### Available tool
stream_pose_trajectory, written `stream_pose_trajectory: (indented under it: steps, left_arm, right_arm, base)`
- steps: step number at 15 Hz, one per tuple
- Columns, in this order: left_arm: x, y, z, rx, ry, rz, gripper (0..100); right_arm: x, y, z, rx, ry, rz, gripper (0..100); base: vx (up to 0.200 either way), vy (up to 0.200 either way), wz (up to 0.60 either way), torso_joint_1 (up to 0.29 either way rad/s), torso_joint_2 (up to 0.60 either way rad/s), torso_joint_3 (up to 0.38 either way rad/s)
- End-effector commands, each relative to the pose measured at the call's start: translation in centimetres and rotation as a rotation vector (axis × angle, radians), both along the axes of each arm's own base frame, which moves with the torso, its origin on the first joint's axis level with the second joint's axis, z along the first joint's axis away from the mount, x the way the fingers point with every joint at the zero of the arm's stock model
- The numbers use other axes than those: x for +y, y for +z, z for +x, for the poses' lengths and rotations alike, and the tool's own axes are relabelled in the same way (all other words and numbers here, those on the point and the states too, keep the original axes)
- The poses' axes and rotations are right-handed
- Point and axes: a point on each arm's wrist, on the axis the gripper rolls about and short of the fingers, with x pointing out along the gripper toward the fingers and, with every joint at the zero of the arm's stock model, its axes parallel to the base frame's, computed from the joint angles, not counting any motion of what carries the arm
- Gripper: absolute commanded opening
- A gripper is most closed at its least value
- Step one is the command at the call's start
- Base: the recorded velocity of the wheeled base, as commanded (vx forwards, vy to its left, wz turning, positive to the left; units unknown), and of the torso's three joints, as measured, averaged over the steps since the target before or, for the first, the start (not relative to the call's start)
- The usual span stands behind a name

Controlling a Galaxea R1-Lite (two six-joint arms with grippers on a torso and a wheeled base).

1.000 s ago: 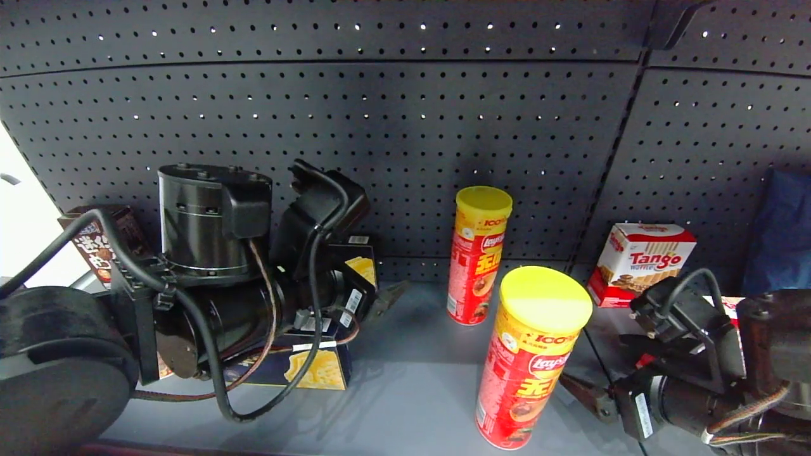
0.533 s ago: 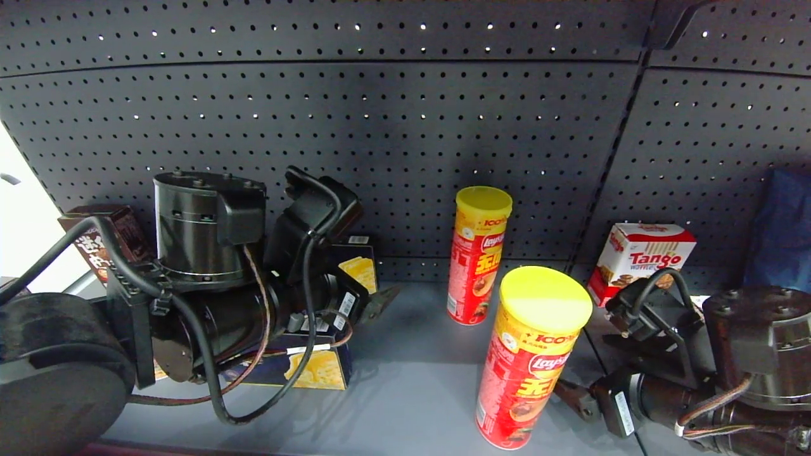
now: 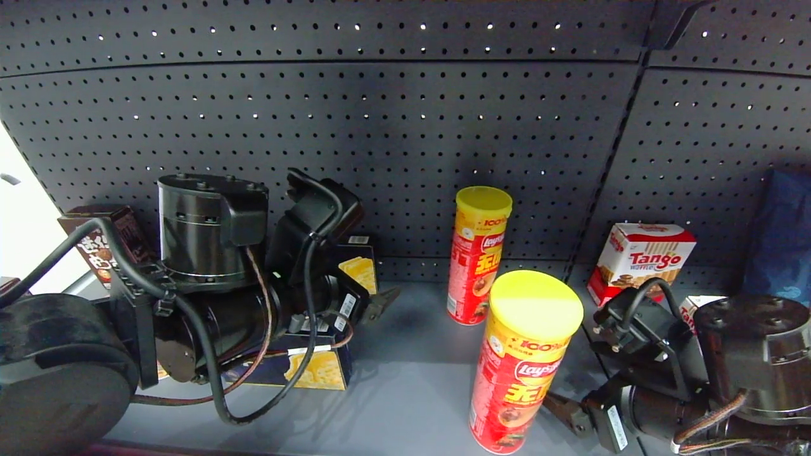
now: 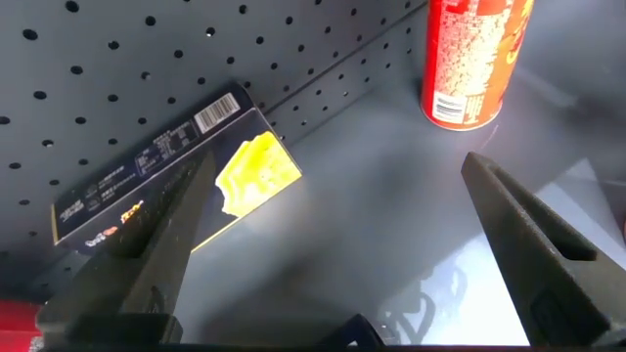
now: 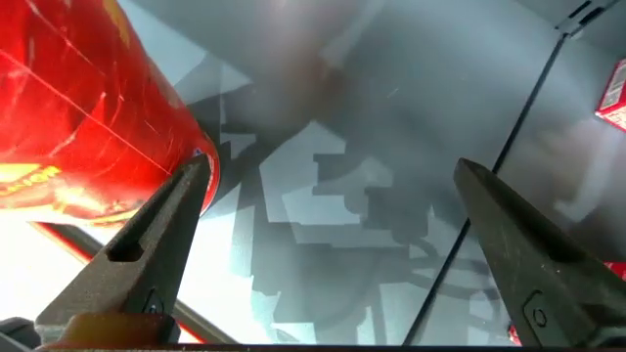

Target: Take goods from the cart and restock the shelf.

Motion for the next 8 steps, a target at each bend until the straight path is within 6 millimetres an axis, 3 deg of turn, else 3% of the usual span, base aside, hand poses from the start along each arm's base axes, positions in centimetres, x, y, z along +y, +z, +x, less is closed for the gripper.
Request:
stream_pose_trajectory:
  steps: [1,8]
  left_arm:
    - [-0.04,-0.11,0.07,0.003,0.001,0.002,100]
    - [-0.02,-0.19,0.04,0.006,0.001,0.002,100]
  right_arm:
    - [-0.02,-0.03,-0.24,0.000,0.007,0.000,100]
    - [0.34,-0.10,-0.56,0.003,0.032,-0.002,100]
  base:
    - [0.000,0.000,0.00,0.000,0.00,0.000]
    - [0.000,0.000,0.00,0.000,0.00,0.000]
